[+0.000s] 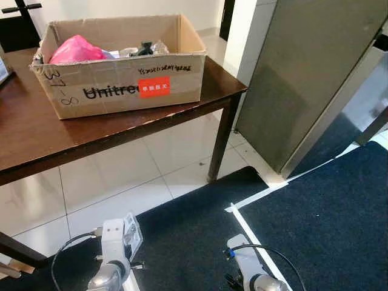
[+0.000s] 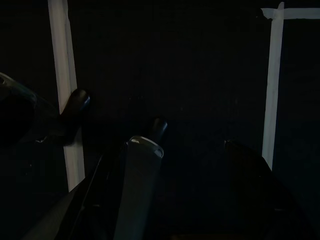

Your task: Picking trash to rubbish bin

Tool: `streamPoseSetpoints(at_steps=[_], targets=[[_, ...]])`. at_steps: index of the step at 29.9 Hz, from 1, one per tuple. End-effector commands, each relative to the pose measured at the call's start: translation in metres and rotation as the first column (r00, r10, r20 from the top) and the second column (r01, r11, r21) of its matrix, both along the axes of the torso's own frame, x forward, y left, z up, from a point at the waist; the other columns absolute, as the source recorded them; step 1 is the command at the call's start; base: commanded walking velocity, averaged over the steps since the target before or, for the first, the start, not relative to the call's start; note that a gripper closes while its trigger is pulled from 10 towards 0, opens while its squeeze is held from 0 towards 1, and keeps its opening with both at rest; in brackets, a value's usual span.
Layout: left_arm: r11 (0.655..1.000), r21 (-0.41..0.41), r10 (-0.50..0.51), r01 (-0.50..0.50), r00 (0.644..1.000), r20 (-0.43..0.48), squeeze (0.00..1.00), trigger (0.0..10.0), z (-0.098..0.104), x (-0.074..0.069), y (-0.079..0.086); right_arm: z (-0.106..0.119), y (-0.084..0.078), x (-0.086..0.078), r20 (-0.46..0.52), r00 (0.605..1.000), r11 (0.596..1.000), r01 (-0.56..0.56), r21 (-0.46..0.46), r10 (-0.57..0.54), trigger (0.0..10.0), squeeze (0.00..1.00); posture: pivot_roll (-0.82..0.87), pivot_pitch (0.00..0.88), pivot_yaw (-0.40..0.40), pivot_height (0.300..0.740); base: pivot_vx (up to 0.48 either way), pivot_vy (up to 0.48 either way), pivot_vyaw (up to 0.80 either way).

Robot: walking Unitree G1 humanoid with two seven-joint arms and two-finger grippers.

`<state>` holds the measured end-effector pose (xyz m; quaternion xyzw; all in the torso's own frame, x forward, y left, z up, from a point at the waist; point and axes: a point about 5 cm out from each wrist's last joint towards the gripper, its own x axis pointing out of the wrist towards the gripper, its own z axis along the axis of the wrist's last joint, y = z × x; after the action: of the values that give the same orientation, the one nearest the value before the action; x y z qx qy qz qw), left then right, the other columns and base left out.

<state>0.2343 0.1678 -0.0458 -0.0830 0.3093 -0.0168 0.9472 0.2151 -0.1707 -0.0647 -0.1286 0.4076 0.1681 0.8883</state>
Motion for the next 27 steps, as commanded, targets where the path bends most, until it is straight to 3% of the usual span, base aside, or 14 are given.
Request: streamPoseSetpoints(at_steps=[1,17,27], targets=[[1.000,0.004,-0.020,0.020,1.000,-0.009,0.00,10.0,-0.0031,-0.0048,-0.0016,-0.0053,-0.0046,-0.0093,-0.031,0.999,1.000,0.018,-0.004,-0.018,10.0,0.00,-0.05,0.113,-0.005,0.740,0.000,0.000,0.00],[0.997,0.044,-0.057,0.057,0.998,0.006,0.00,10.0,-0.0017,-0.0032,-0.0036,-0.0026,-0.0006,-0.0046,-0.010,1.000,1.000,-0.009,-0.003,0.009,10.0,0.00,-0.04,0.108,-0.005,0.740,0.000,0.000,0.00],[0.998,0.036,-0.046,0.045,0.999,0.014,0.00,10.0,-0.0006,-0.0019,-0.0026,-0.0031,0.0009,-0.0053,-0.012,1.000,1.000,-0.028,-0.008,0.028,10.0,0.00,-0.04,0.109,-0.004,0.740,0.326,0.000,0.46]])
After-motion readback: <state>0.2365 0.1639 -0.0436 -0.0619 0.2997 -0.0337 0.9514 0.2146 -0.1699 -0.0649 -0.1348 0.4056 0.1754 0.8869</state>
